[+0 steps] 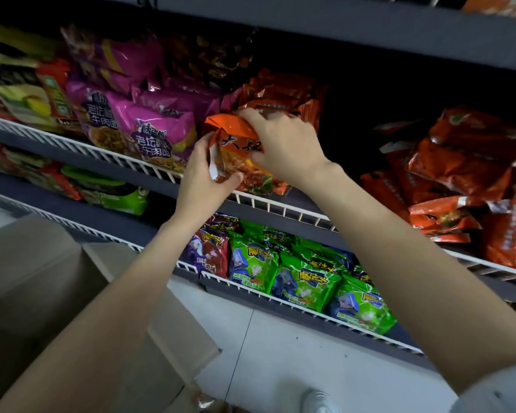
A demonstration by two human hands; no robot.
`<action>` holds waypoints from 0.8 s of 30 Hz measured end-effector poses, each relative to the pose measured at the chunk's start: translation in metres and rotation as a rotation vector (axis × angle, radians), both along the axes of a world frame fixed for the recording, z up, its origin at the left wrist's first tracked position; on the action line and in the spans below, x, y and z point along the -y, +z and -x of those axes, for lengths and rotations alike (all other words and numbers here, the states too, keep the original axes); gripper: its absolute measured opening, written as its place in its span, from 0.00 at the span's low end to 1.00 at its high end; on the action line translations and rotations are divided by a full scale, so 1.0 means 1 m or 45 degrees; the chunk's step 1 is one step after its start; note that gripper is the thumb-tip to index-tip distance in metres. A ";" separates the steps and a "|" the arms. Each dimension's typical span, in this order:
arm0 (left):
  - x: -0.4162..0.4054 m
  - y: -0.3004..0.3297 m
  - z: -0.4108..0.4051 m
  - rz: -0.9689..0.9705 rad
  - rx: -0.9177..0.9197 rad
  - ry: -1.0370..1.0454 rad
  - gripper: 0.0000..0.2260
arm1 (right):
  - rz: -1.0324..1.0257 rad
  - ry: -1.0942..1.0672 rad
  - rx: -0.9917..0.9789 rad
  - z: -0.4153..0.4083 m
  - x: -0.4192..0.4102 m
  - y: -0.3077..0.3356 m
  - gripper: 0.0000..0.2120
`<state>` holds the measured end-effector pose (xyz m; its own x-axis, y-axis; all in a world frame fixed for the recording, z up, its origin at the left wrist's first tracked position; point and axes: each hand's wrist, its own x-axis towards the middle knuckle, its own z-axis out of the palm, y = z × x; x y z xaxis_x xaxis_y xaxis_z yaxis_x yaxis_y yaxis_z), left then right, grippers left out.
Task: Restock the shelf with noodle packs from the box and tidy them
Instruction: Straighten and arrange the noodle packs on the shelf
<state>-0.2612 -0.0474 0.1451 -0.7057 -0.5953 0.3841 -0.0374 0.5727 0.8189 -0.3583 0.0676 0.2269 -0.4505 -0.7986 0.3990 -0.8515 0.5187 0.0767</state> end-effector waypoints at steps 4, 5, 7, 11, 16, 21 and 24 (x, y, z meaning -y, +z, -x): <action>0.002 0.008 0.010 -0.044 0.118 -0.063 0.35 | -0.067 0.018 0.047 0.006 -0.004 -0.010 0.29; 0.005 0.009 0.014 -0.060 0.129 -0.083 0.35 | -0.065 0.026 0.078 0.007 -0.005 -0.013 0.29; 0.012 0.011 0.018 -0.120 0.132 -0.113 0.35 | -0.015 0.042 0.172 0.009 0.000 -0.017 0.31; 0.016 0.014 0.017 -0.095 0.085 -0.038 0.33 | 0.191 0.051 0.320 0.009 0.024 -0.019 0.30; -0.001 0.004 -0.002 0.552 -0.024 0.336 0.37 | 0.056 -0.061 -0.131 0.016 0.015 -0.026 0.28; 0.004 0.003 0.012 1.086 0.192 0.178 0.44 | 0.355 -0.238 0.249 0.020 -0.022 -0.051 0.38; 0.006 0.005 0.028 1.188 0.361 0.088 0.48 | 0.582 -0.242 0.658 0.021 -0.026 -0.062 0.42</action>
<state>-0.2894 -0.0535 0.1496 -0.8198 -0.1818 0.5431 -0.2207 0.9753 -0.0067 -0.3789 0.0934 0.1645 -0.7870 -0.4914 0.3731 -0.6121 0.5456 -0.5724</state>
